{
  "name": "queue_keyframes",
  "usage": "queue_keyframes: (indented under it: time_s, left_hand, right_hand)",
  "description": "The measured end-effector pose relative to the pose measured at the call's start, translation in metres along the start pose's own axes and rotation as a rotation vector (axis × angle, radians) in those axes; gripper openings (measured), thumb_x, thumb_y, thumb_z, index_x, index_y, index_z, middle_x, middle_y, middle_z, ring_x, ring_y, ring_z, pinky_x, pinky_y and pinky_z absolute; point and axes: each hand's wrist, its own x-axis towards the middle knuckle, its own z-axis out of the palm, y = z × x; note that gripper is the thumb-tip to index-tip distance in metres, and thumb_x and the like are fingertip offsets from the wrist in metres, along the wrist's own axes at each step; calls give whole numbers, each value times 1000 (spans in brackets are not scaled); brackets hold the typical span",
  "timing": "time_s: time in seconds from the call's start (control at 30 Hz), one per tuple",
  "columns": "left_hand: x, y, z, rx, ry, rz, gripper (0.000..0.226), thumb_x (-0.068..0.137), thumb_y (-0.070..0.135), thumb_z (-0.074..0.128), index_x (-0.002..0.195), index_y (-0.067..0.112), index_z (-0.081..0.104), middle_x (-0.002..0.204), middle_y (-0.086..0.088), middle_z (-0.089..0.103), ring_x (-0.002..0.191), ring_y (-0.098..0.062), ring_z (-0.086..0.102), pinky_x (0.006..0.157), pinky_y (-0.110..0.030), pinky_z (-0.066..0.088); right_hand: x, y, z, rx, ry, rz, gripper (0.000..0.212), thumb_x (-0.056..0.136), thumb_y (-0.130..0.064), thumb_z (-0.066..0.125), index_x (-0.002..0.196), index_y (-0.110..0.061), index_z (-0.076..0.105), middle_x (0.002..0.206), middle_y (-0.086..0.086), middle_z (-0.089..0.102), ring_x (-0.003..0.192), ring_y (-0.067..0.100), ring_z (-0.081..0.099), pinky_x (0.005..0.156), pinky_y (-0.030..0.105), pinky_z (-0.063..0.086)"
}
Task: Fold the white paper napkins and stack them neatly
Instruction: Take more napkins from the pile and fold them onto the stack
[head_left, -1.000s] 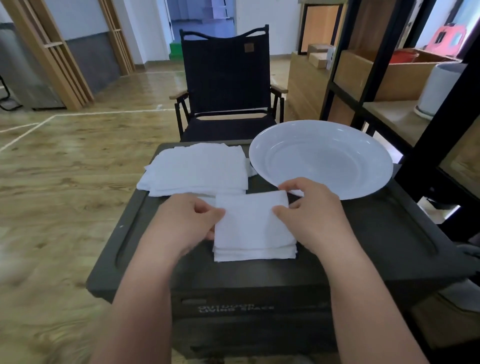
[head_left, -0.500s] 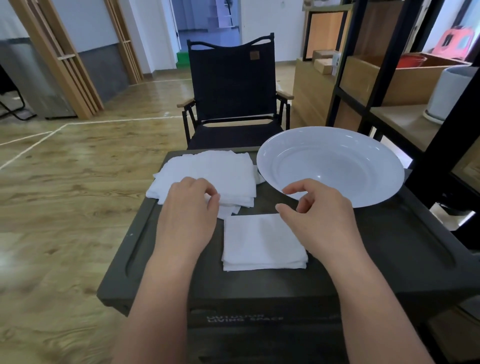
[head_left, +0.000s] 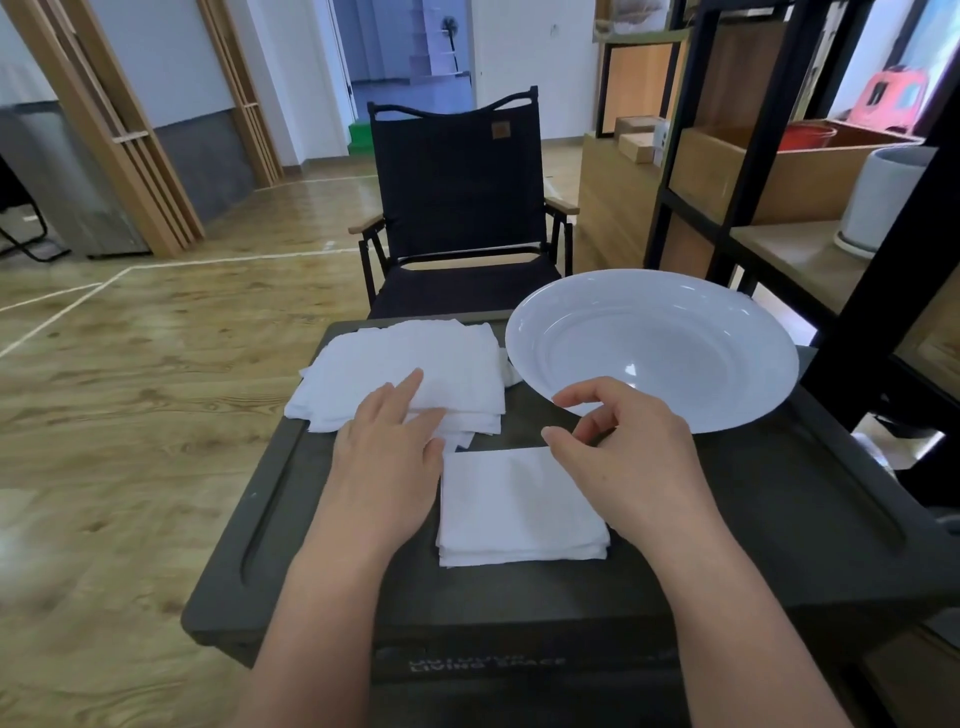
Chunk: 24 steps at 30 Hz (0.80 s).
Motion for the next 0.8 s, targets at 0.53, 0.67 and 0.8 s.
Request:
queue_keyframes:
  time_s: [0.53,0.67,0.8]
  left_hand:
    - [-12,21,-41,-846,481,-174,20,88,18,68,88,38,68,82,26,66,70,2,62,68,-17,46]
    - [-14,31,-60,-1389,389,-160,25,83,10,69,91,34,68,84,13,69,69,-4,65,60,-20,53]
    - [-15,30,-59,-1466,251,-193,21,81,16,67,98,29,68,85,3,74,74,-9,66,67,-26,53]
  right_hand:
    - [-2,-4,0,139,-26,-28,38,84,-29,72,117,-39,57,92,-16,63,80,1,60,66,13,45]
    - [-3,-11,2,377,-148,-70,75,82,-34,75,135,-56,27,119,-30,52,110,-3,54,87,17,42]
    - [-6,-13,-2,542,-180,-111,71,83,-33,73,128,-65,28,95,-47,58,94,-21,58,80,8,49]
